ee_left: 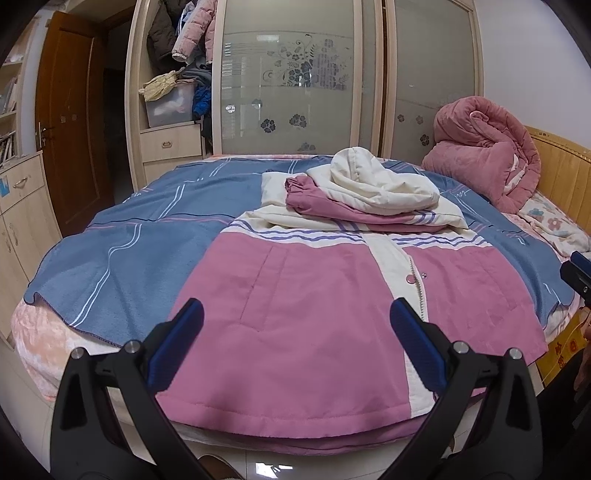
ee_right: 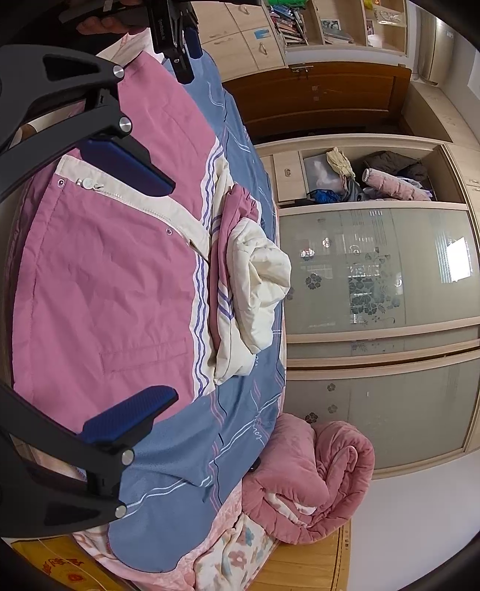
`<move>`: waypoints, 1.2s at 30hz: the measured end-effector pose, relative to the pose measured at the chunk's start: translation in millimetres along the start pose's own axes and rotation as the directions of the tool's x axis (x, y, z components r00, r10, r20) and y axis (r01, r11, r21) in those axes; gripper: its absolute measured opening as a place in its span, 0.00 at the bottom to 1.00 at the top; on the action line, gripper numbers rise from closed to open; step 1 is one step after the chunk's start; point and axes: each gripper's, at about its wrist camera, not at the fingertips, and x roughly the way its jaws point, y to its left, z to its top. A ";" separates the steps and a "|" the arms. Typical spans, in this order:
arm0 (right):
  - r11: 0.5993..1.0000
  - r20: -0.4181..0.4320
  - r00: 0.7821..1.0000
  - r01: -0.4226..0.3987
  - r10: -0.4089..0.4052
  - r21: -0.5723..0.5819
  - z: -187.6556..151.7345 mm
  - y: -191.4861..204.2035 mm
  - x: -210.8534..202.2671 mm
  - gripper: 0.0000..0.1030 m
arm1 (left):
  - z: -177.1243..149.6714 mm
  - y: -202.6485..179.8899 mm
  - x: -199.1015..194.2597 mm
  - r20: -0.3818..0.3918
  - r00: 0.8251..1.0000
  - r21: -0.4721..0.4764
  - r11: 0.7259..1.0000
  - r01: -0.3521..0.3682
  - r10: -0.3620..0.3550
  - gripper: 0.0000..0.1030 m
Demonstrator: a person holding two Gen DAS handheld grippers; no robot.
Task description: Fold large clothes
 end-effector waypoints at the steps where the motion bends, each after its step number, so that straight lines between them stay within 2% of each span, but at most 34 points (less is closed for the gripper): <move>1: 1.000 -0.003 1.000 -0.001 0.001 0.002 0.2 -0.2 0.2 0.99 | 0.4 0.2 0.0 0.000 1.000 0.000 1.000 0.001 -0.001 0.98; 12: 0.999 0.015 1.000 -0.001 0.002 -0.039 -1.9 0.6 -6.7 0.99 | 1.0 -1.0 -2.4 -0.001 1.000 0.003 1.000 0.016 -0.016 0.98; 15: 0.983 0.057 0.998 0.033 -0.023 -0.183 -11.1 17.7 -14.7 0.99 | 0.3 2.4 -4.9 0.006 1.000 0.005 1.000 0.008 -0.008 0.98; 17: 0.928 0.090 0.995 0.082 -0.053 -0.362 -27.4 40.5 -17.8 0.99 | -0.6 6.6 -6.8 0.009 1.000 0.001 1.000 0.005 -0.005 0.98; 18: 0.880 0.113 0.991 0.111 -0.066 -0.462 -40.2 53.8 -19.8 0.99 | -0.9 9.9 -8.0 0.012 1.000 -0.003 1.000 0.002 -0.002 0.98; 19: 0.792 0.158 0.984 0.160 -0.082 -0.589 -61.5 71.4 -22.6 0.99 | -1.4 14.3 -9.4 0.014 1.000 -0.006 1.000 -0.006 0.006 0.98; 20: 0.725 0.191 0.978 0.194 -0.088 -0.661 -76.7 81.6 -24.2 0.99 | -1.7 17.3 -10.0 0.015 1.000 -0.010 1.000 -0.010 0.010 0.98; 22: 0.507 0.290 0.953 0.292 -0.084 -0.811 -128.0 101.5 -26.5 0.99 | -3.1 27.6 -12.2 0.019 1.000 -0.027 0.999 -0.017 0.017 0.98; 24: 0.367 0.351 0.933 0.355 -0.080 -0.860 -166.8 104.4 -25.7 0.99 | -5.3 35.4 -12.8 0.020 0.999 -0.039 0.999 -0.028 0.028 0.98; 25: 0.319 0.364 0.928 0.370 -0.081 -0.872 -184.4 101.4 -24.2 0.99 | -5.8 39.5 -12.3 0.015 0.999 -0.045 0.998 -0.031 0.032 0.98; 26: 0.295 0.369 0.925 0.378 -0.088 -0.878 -194.6 99.0 -22.5 0.99 | -6.4 44.6 -12.5 0.014 0.999 -0.058 0.998 -0.028 0.029 0.98; 27: 0.259 0.392 0.913 0.407 -0.109 -0.876 -208.8 93.9 -18.6 0.99 | -7.5 49.4 -12.9 0.021 0.999 -0.074 0.997 -0.025 0.026 0.98; 28: 0.225 0.424 0.897 0.442 -0.126 -0.869 -218.5 90.1 -14.5 0.99 | -8.8 52.1 -12.8 0.027 0.999 -0.081 0.996 -0.025 0.027 0.98; 29: 0.162 0.477 0.867 0.496 -0.144 -0.853 -233.8 84.1 -7.7 0.99 | -10.9 55.6 -9.4 0.026 0.999 -0.086 0.996 -0.033 0.035 0.98; 30: 0.107 0.503 0.851 0.520 -0.150 -0.848 -247.5 78.1 -0.4 0.99 | -12.2 57.1 -6.5 0.019 0.999 -0.089 0.995 -0.037 0.039 0.98; 31: 0.074 0.497 0.853 0.512 -0.156 -0.856 -258.0 72.8 6.9 0.99 | -13.5 59.5 -1.7 0.014 0.999 -0.098 0.995 -0.036 0.037 0.98; 33: 0.035 0.497 0.850 0.510 -0.176 -0.859 -272.6 65.2 19.4 0.99 | -16.1 62.1 5.7 0.010 0.999 -0.111 0.993 -0.032 0.033 0.98; 35: 0.001 0.496 0.850 0.504 -0.179 -0.864 -287.5 58.5 30.1 0.99 | -15.3 61.8 13.8 -0.027 0.999 -0.116 0.993 -0.035 0.032 0.98; 36: -0.020 0.499 0.848 0.504 -0.179 -0.863 -295.4 54.9 35.9 0.99 | -15.0 61.9 14.3 -0.024 1.000 -0.126 0.992 -0.014 0.011 0.98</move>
